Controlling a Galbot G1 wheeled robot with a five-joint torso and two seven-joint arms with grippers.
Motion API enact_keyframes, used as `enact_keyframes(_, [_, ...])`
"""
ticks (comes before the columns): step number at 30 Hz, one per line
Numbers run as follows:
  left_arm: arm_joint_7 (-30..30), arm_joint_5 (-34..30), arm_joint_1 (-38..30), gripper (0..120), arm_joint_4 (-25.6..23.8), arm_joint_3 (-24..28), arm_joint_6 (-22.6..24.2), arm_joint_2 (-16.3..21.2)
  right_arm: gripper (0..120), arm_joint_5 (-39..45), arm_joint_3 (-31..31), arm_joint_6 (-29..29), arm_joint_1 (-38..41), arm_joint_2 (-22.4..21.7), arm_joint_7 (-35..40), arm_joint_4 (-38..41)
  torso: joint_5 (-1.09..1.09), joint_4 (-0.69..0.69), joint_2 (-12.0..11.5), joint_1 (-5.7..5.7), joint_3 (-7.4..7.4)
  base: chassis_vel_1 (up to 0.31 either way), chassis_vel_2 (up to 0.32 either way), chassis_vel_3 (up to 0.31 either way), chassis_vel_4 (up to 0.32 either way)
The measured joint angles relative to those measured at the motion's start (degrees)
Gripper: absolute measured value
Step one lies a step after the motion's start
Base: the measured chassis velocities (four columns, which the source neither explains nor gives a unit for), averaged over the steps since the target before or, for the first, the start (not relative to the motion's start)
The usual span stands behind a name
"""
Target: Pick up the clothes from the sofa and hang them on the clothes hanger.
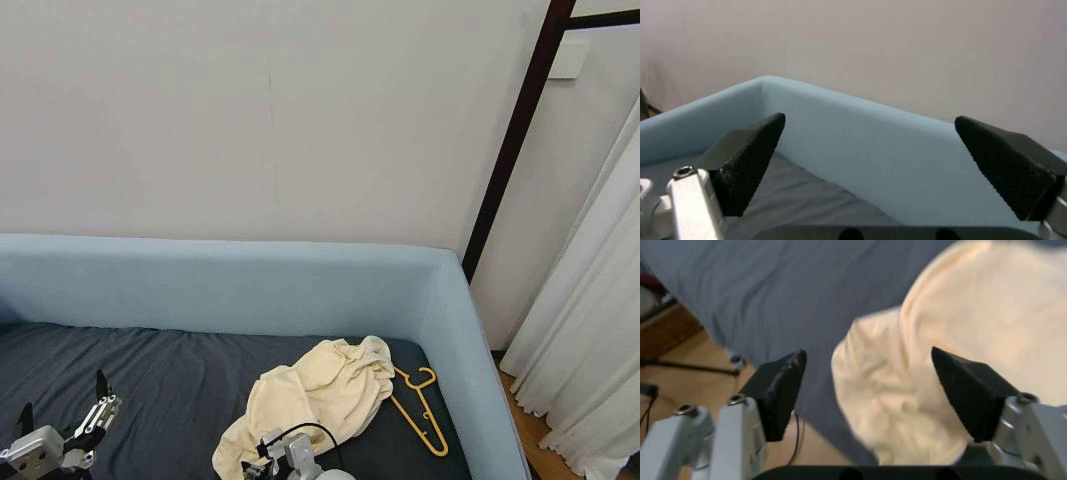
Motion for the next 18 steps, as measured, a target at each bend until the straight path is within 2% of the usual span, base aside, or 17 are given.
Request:
enact_keyframes(2, [0.03, 0.05, 0.00, 100, 0.35, -0.50, 0.03, 0.17, 86, -1.71, 2.25, 2.98, 1.31, -0.25, -2.09, -1.31, 0.01, 0.01, 0.00, 0.00, 0.00, 0.000, 0.000, 0.000, 0.000])
enact_keyframes(4, [0.03, 0.20, 0.00, 100, 0.78, -0.83, 0.12, 0.27, 88, -2.30, 3.35, 3.73, 1.96, -0.37, -2.68, -2.10, 0.01, 0.01, 0.00, 0.00, 0.00, 0.000, 0.000, 0.000, 0.000])
enact_keyframes(6, [0.94, 0.38, 0.43, 100, 3.27, -1.96, -0.21, 1.13, 98, -3.29, 8.64, 5.33, 4.78, -1.28, -6.22, -6.56, 0.00, 0.01, 0.00, 0.00, 0.01, 0.000, 0.000, 0.000, 0.000])
enact_keyframes(8, [0.94, 0.38, 0.43, 100, 3.27, -1.96, -0.21, 1.13, 98, -3.29, 8.64, 5.33, 4.78, -1.28, -6.22, -6.56, 0.00, 0.01, 0.00, 0.00, 0.01, 0.000, 0.000, 0.000, 0.000])
enact_keyframes(9, [3.18, -1.00, 1.02, 100, 5.06, -2.40, -1.90, 2.07, 100, -2.73, 12.62, 6.92, 6.95, -2.23, -10.79, -11.01, -0.01, 0.01, 0.00, 0.01, 0.01, 0.000, 0.000, 0.000, 0.000])
enact_keyframes(11, [5.20, -2.32, 1.22, 100, 6.14, -2.47, -3.55, 2.92, 100, -2.73, 15.16, 8.42, 8.41, -2.69, -16.15, -15.38, 0.02, 0.01, 0.00, 0.01, 0.01, 0.000, 0.000, 0.000, 0.000])
enact_keyframes(12, [5.20, -2.32, 1.22, 100, 6.14, -2.47, -3.55, 2.92, 100, -2.73, 15.16, 8.42, 8.41, -2.69, -16.15, -15.38, 0.02, 0.01, 0.00, 0.01, 0.01, 0.000, 0.000, 0.000, 0.000])
enact_keyframes(15, [9.49, -4.57, 1.33, 100, 7.44, -2.18, -6.89, 4.22, 100, -7.06, 20.83, 13.59, 11.10, -2.45, -31.07, -26.65, 0.00, -0.01, 0.00, 0.01, 0.01, 0.000, 0.000, 0.000, 0.000])
enact_keyframes(17, [10.82, -4.34, 1.39, 100, 7.70, -1.78, -8.00, 4.25, 100, -11.00, 23.82, 15.97, 12.22, -1.66, -37.30, -33.41, 0.00, 0.00, -0.01, 0.01, 0.01, 0.000, 0.000, 0.000, 0.000])
enact_keyframes(18, [10.82, -4.34, 1.39, 100, 7.70, -1.78, -8.00, 4.25, 100, -11.00, 23.82, 15.97, 12.22, -1.66, -37.30, -33.41, 0.00, 0.00, -0.01, 0.01, 0.01, 0.000, 0.000, 0.000, 0.000])
